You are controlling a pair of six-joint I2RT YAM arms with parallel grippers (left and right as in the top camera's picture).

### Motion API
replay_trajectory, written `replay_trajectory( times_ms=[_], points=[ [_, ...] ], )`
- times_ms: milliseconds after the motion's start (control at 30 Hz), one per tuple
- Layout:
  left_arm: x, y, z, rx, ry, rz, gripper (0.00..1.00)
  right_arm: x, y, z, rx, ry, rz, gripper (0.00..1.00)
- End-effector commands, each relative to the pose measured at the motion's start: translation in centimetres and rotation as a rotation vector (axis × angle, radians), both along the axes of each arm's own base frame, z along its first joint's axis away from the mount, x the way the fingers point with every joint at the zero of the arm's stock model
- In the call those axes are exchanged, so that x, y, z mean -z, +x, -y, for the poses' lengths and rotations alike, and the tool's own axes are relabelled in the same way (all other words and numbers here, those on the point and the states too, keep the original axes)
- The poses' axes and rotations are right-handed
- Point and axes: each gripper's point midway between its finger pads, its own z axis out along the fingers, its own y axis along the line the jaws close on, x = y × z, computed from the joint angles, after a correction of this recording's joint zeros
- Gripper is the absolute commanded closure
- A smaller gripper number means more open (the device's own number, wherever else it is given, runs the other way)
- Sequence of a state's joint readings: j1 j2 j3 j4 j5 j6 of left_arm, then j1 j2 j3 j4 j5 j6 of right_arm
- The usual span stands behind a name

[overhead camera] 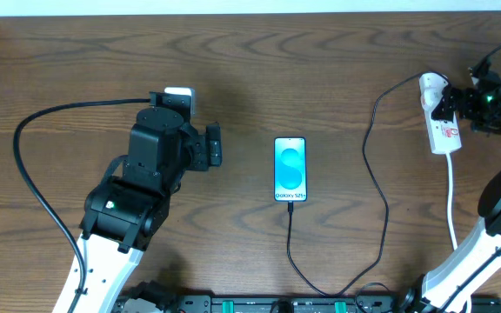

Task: Plug charger to phone and switch on socket

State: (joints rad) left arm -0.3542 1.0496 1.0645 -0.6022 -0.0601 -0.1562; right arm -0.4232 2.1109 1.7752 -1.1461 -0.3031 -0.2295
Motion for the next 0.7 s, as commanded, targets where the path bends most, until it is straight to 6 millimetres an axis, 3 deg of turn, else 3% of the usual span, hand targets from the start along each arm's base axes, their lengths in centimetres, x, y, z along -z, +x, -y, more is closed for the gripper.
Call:
replay_trajectory(
  times_ms=[0, 267, 667],
  points=[
    [-0.1, 0.2, -0.4, -0.011, 0.019, 0.006, 0.09, 0.5, 1.0, -0.9, -0.045, 0.059, 0.048, 0.01],
    [-0.1, 0.2, -0.4, -0.012, 0.019, 0.006, 0.09, 0.1, 2.9, -1.2, -0.055, 0.091, 0.136, 0.01],
    [-0.1, 0.2, -0.4, -0.012, 0.019, 0.006, 0.09, 0.1, 3.3, -1.0, -0.057, 0.082, 0.154, 0.01]
  ],
)
